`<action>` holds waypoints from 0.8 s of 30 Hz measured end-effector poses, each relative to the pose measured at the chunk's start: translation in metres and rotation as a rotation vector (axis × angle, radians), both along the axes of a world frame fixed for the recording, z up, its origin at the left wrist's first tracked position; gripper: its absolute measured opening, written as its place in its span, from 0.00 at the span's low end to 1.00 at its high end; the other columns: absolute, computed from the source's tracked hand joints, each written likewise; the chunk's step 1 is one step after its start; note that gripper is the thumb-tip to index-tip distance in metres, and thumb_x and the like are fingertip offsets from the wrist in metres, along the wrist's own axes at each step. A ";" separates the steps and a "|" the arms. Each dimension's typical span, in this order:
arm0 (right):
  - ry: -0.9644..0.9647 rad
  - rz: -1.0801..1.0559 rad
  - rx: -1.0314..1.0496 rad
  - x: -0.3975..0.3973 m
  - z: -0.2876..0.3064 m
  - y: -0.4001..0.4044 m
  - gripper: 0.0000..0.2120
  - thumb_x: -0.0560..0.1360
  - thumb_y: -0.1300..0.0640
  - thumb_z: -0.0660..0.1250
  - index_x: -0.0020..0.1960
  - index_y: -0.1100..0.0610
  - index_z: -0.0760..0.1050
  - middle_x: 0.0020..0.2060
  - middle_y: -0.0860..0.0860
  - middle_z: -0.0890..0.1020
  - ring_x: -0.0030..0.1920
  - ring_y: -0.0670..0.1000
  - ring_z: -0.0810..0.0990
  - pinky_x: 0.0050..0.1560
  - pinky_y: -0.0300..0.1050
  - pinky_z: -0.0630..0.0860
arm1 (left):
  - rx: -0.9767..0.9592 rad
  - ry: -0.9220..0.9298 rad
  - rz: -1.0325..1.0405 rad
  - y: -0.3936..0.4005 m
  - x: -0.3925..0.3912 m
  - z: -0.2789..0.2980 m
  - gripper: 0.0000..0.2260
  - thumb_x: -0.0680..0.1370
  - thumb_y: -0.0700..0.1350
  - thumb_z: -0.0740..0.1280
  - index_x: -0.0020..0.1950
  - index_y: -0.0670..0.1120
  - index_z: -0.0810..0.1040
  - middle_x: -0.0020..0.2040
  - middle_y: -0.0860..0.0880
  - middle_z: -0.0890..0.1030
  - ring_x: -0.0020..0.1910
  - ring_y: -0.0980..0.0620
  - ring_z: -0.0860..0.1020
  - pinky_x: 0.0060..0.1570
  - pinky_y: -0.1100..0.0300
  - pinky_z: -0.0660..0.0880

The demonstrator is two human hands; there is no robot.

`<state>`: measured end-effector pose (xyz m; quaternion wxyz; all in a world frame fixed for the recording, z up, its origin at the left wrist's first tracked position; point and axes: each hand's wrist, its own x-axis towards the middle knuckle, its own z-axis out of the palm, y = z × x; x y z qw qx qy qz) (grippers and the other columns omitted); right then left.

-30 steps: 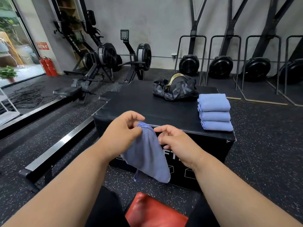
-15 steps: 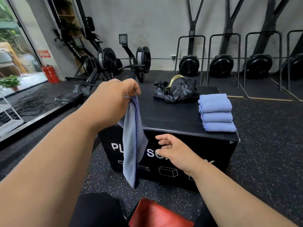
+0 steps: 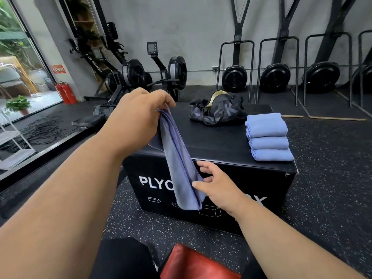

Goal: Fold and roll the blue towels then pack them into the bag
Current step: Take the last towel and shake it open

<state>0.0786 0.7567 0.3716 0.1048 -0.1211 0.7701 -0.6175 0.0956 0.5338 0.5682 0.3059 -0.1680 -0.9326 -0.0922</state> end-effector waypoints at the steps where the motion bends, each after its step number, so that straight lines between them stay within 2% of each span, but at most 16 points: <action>1: -0.013 0.007 0.005 0.000 -0.001 0.001 0.29 0.76 0.55 0.76 0.74 0.42 0.72 0.62 0.41 0.79 0.49 0.34 0.82 0.47 0.30 0.77 | 0.012 -0.001 0.003 0.001 0.000 0.000 0.23 0.78 0.31 0.62 0.63 0.54 0.81 0.47 0.63 0.72 0.58 0.52 0.74 0.59 0.56 0.73; 3: -0.035 0.015 0.012 -0.001 -0.005 0.002 0.28 0.76 0.55 0.76 0.73 0.43 0.73 0.54 0.43 0.83 0.47 0.37 0.83 0.52 0.34 0.78 | 0.043 -0.011 0.016 0.002 -0.001 0.001 0.23 0.78 0.31 0.61 0.63 0.55 0.81 0.47 0.64 0.73 0.59 0.54 0.73 0.57 0.60 0.69; 5: -0.022 0.017 0.044 -0.001 -0.008 0.003 0.24 0.75 0.55 0.76 0.69 0.43 0.76 0.47 0.47 0.84 0.43 0.39 0.83 0.54 0.40 0.79 | 0.073 -0.021 0.033 0.003 -0.003 0.003 0.24 0.78 0.31 0.60 0.63 0.57 0.80 0.49 0.61 0.77 0.59 0.55 0.72 0.57 0.61 0.68; 8: 0.001 0.023 0.049 0.000 -0.013 0.003 0.18 0.74 0.57 0.77 0.61 0.45 0.77 0.46 0.53 0.84 0.39 0.42 0.80 0.54 0.45 0.80 | 0.139 -0.051 0.067 0.003 -0.005 0.006 0.25 0.77 0.33 0.57 0.62 0.60 0.78 0.52 0.60 0.80 0.58 0.55 0.74 0.56 0.58 0.72; 11: 0.073 0.038 0.039 0.002 -0.016 0.000 0.15 0.75 0.62 0.76 0.56 0.50 0.73 0.45 0.51 0.81 0.40 0.43 0.75 0.48 0.39 0.76 | 0.219 -0.066 0.101 0.005 -0.005 0.009 0.24 0.77 0.36 0.56 0.62 0.62 0.76 0.54 0.59 0.81 0.57 0.53 0.77 0.58 0.51 0.77; 15: 0.203 0.081 0.136 0.006 -0.018 -0.005 0.12 0.76 0.61 0.73 0.46 0.47 0.72 0.41 0.41 0.78 0.41 0.42 0.74 0.47 0.35 0.72 | 0.242 -0.046 0.129 0.007 -0.004 0.019 0.22 0.79 0.35 0.59 0.66 0.57 0.75 0.55 0.57 0.80 0.59 0.51 0.76 0.60 0.51 0.75; 17: 0.227 0.088 0.200 0.008 -0.023 -0.009 0.10 0.75 0.55 0.74 0.49 0.42 0.76 0.46 0.41 0.80 0.49 0.41 0.77 0.54 0.36 0.72 | 0.265 -0.037 0.136 0.007 -0.005 0.025 0.22 0.78 0.35 0.59 0.65 0.56 0.74 0.54 0.57 0.80 0.59 0.49 0.77 0.60 0.49 0.76; 20: 0.220 0.066 0.302 0.010 -0.031 -0.012 0.16 0.73 0.45 0.75 0.58 0.30 0.77 0.55 0.39 0.79 0.60 0.41 0.74 0.66 0.40 0.69 | 0.281 -0.039 0.150 0.008 -0.007 0.030 0.21 0.79 0.35 0.59 0.65 0.57 0.73 0.54 0.57 0.79 0.58 0.49 0.76 0.58 0.48 0.76; 22: 0.245 0.047 0.342 0.011 -0.033 -0.013 0.15 0.73 0.43 0.74 0.57 0.30 0.77 0.55 0.33 0.79 0.63 0.40 0.72 0.71 0.45 0.68 | 0.271 -0.028 0.160 0.009 -0.007 0.032 0.21 0.79 0.35 0.59 0.65 0.57 0.73 0.54 0.58 0.78 0.58 0.50 0.75 0.57 0.49 0.75; 24: 0.257 0.051 0.383 0.011 -0.033 -0.015 0.14 0.73 0.41 0.75 0.56 0.31 0.77 0.54 0.31 0.79 0.62 0.40 0.71 0.72 0.47 0.66 | 0.271 -0.023 0.174 0.010 -0.008 0.034 0.21 0.79 0.35 0.59 0.65 0.58 0.73 0.55 0.58 0.78 0.58 0.49 0.74 0.55 0.50 0.74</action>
